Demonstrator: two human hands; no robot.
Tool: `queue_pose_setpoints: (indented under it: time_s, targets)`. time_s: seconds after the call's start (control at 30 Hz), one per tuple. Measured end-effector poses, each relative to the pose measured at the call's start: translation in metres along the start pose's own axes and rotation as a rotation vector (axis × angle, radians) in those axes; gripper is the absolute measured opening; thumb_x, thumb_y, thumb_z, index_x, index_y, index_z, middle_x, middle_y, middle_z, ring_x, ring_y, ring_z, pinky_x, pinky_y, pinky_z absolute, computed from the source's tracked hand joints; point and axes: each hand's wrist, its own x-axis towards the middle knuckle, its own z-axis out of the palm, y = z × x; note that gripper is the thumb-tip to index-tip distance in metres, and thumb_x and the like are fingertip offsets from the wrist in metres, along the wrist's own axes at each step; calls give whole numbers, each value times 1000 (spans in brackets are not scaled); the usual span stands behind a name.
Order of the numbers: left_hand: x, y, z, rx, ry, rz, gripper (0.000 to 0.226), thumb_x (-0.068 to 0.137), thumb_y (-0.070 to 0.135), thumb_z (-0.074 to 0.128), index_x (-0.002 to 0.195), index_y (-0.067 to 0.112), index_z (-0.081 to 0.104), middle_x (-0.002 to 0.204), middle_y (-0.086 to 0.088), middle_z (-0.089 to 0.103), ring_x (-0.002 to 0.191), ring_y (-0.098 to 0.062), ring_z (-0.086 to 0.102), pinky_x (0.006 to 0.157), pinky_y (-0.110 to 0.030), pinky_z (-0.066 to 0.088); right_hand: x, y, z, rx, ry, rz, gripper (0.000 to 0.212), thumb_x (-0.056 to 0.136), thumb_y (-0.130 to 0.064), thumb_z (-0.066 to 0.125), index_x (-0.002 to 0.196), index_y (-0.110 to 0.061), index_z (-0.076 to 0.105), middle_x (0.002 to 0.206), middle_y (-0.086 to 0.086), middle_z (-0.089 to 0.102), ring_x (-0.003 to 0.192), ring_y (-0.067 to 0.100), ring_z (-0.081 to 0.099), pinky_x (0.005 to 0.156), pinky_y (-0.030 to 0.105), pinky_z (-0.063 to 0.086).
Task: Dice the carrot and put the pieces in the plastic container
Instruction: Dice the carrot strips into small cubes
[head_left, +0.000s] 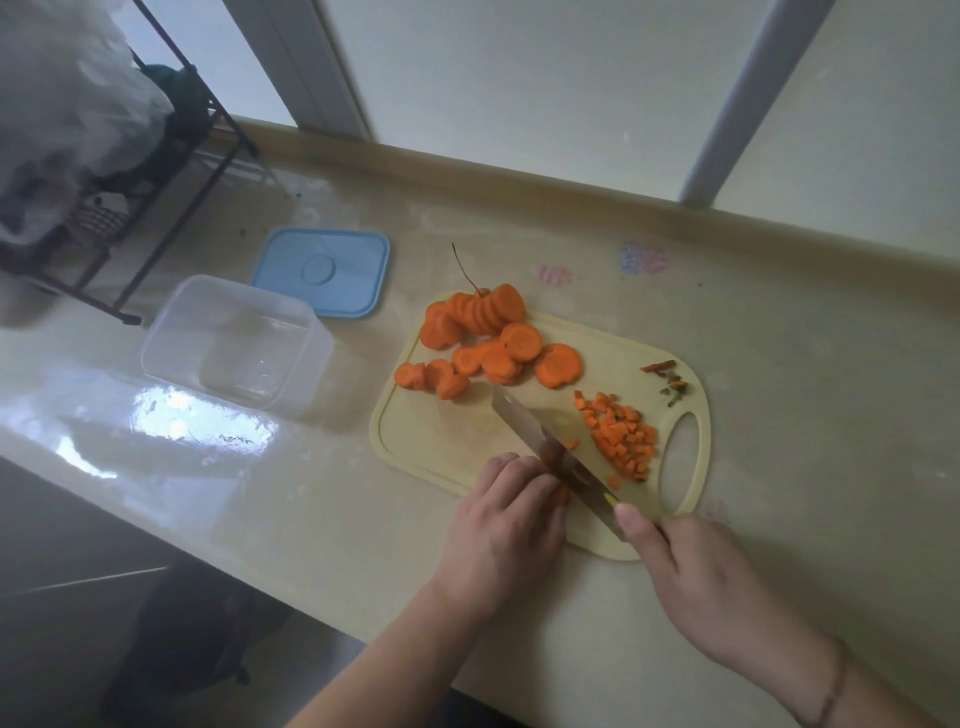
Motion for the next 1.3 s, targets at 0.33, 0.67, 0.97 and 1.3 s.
queue_pose_setpoints:
  time_s: [0.33,0.67,0.97,1.3]
  targets:
    - [-2,-1,-2,-10,10,-12,16,84,11,80,96,2,73,103,-10,68,99,-28,63,93,-33,53,-21,-4,-6,73,10,-10,59,83,-67,29,55,-15,37,44,-3,38,42,11,39,47,25,29]
    - [-6,-5,0,-23,-5,-34,20,85,14,79,102,5,76,112,-8,70,106,-28,65,95,-36,54,-33,20,1,-8,13,29,92,67,-94,3,72,-12,46,71,1,60,54,12,53,54,30,37]
    - [-2,-3,-1,-16,17,-2,15,84,10,80,96,3,75,105,-10,70,103,-24,63,98,-32,52,-10,5,8,-31,1,-6,79,86,-77,14,62,-12,50,54,3,56,55,14,57,60,42,46]
    - [-4,-2,-5,-31,8,-20,15,85,12,79,95,2,73,102,-10,66,100,-26,61,95,-30,53,-12,-1,-5,31,-10,-6,65,82,-70,25,52,-13,33,45,-5,43,44,12,42,47,25,29]
